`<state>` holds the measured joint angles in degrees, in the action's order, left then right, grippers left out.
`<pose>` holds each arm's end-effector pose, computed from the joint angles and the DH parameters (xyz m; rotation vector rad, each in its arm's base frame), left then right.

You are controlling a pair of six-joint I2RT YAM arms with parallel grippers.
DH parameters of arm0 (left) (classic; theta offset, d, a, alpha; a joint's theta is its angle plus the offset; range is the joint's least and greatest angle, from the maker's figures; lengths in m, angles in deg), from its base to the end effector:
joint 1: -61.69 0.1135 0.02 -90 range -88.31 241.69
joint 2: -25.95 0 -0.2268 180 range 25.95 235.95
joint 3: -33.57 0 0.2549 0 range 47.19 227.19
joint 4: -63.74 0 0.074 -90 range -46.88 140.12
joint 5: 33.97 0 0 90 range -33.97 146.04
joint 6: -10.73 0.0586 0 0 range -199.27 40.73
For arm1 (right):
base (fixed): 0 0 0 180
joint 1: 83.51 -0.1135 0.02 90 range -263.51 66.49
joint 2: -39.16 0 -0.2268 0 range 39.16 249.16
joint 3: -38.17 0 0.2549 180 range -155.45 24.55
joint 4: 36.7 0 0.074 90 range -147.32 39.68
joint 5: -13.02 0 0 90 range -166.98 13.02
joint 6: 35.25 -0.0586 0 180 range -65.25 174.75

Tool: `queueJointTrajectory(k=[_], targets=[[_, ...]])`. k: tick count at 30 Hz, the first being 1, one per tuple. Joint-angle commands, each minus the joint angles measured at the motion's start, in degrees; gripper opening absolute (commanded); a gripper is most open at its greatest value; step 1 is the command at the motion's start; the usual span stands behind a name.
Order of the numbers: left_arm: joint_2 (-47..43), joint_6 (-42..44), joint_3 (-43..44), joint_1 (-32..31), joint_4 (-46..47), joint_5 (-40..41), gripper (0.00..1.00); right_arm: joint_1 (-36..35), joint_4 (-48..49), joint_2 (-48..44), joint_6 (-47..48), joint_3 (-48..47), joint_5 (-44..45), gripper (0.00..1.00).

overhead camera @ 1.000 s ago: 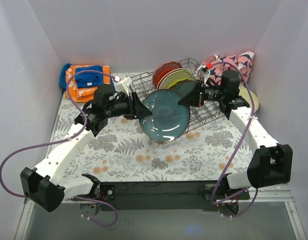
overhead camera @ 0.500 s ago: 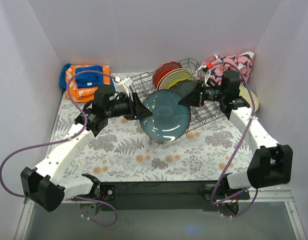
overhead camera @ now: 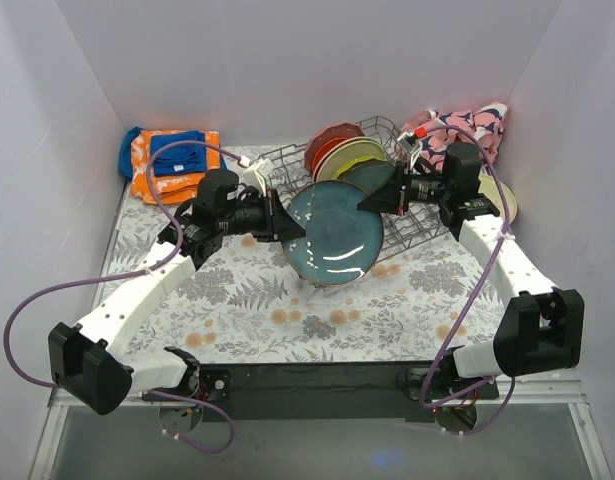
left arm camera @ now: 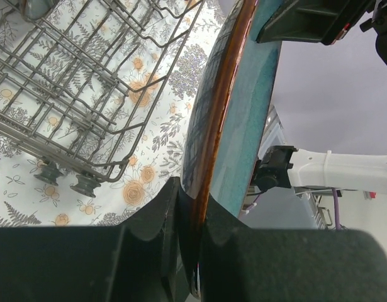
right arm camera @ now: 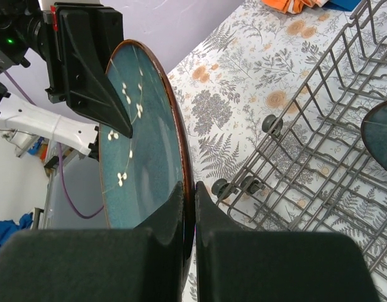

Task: Load the plates into the dish rack
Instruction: Pass the plate from the right arm to the left, then insert the plate into the dish rack

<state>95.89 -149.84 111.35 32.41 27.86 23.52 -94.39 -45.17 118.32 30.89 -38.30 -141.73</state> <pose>0.2495 -0.1760 0.3033 -0.4503 2.3794 -1.5436 0.3132 0.1142 0.3051 -0.6717 1.7466 1.4114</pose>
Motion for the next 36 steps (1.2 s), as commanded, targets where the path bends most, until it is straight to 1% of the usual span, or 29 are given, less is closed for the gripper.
queueJointTrajectory(k=[1, 2, 4, 5, 7, 9, 10, 12, 13, 14, 15, 16, 18, 19, 20, 21, 22, 24, 25, 28, 29, 35, 36], targets=[[-3.92, -3.7, -0.61, 0.19, 3.01, 0.51, 0.0, 0.24, 5.75, -2.42, -1.2, -1.05, -3.45, 0.14], [-4.71, -4.66, -1.49, 0.19, 3.27, 2.52, 0.0, 0.24, 5.75, -2.6, -0.93, -0.87, -3.28, 0.32], [-7.25, -5.89, -2.63, 0.27, 4.41, 3.77, 0.0, 0.68, 5.66, -3.3, -0.4, -0.26, -3.01, 0.53], [-8.05, -7.29, -3.42, 0.27, 4.94, 4.9, 0.0, 0.85, 5.49, -3.57, 0.21, -0.08, -2.84, 0.73], [-10.15, -8.09, -5.36, 0.36, 6.09, 5.79, 0.0, 1.55, 4.7, -4.35, 0.83, 0.44, -2.57, 0.99], [-11.22, -8.88, -6.67, 0.36, 6.44, 7.63, 0.0, 2.17, 3.12, -4.88, 3.37, 0.1, -2.14, 0.98], [-12.18, -8.89, -6.94, 0.45, 6.7, 8.25, 0.0, 3.3, 0.85, -5.58, 4.6, -0.69, -1.79, 0.98], [-12.71, -8.71, -7.21, 0.54, 7.58, 10.0, 0.0, 4.89, -2.93, -6.29, 10.82, -2.53, 0.67, 0.98], [-13.06, -8.36, -7.12, 0.54, 7.93, 10.53, 0.0, 6.38, -10.17, -6.82, 14.24, -5.41, 5.38, 0.98], [-12.98, -8.01, -6.95, 0.45, 8.28, 11.06, 0.0, 7.0, -13.81, -7.08, 17.84, -6.83, 8.38, 0.98], [-12.8, -6.7, -6.68, 0.54, 9.24, 11.59, 0.0, 7.53, -16.55, -7.35, 23.62, -7.63, 11.37, 0.98], [-12.63, -6.08, -6.33, 0.45, 9.95, 11.68, 0.0, 8.58, -19.44, -8.22, 26.29, -8.07, 17.23, 0.98], [-11.58, -2.67, -5.89, 0.45, 12.66, 12.03, 0.0, 9.9, -20.09, -9.97, 29.55, -6.77, 21.75, 0.98], [-11.05, -1.26, -5.54, 0.36, 13.64, 12.03, 0.0, 11.82, -20.09, -10.25, 30.0, -6.15, 24.99, 0.98], [-10.52, -0.11, -5.28, 0.27, 14.69, 12.03, 0.0, 12.62, -20.09, -10.6, 30.18, -4.84, 25.89, 0.98], [-9.39, 1.21, -4.84, 0.27, 16.53, 12.12, 0.0, 13.68, -19.91, -10.69, 30.45, -4.22, 26.08, 0.98], [-8.59, 4.18, -4.49, -0.25, 17.51, 12.3, 0.0, 15.95, -19.91, -10.78, 30.8, -3.78, 25.12, 0.98], [-6.66, 6.92, -2.91, -1.04, 20.4, 13.08, 0.0, 18.77, -19.74, -10.86, 30.8, -1.76, 22.75, 0.98], [-5.95, 8.06, -2.21, -1.91, 21.11, 13.18, 0.0, 21.74, -18.69, -10.78, 30.02, -0.88, 19.61, 0.98], [-2.36, 12.63, 1.39, -4.2, 23.56, 15.54, 0.0, 26.24, -15.36, -10.16, 28.43, 2.46, 14.06, 0.98], [-1.21, 15.17, 2.62, -4.99, 24.28, 17.2, 0.0, 26.86, -14.73, -10.07, 27.73, 3.16, 13.52, 0.98], [5.9, 21.95, 5.44, -8.86, 32.01, 22.13, 0.0, 27.84, -11.39, -10.42, 27.46, 7.74, 11.05, 0.98], [7.05, 24.14, 6.41, -9.3, 33.76, 23.62, 0.0, 27.84, -10.87, -10.08, 27.46, 7.92, 10.96, 0.98]])
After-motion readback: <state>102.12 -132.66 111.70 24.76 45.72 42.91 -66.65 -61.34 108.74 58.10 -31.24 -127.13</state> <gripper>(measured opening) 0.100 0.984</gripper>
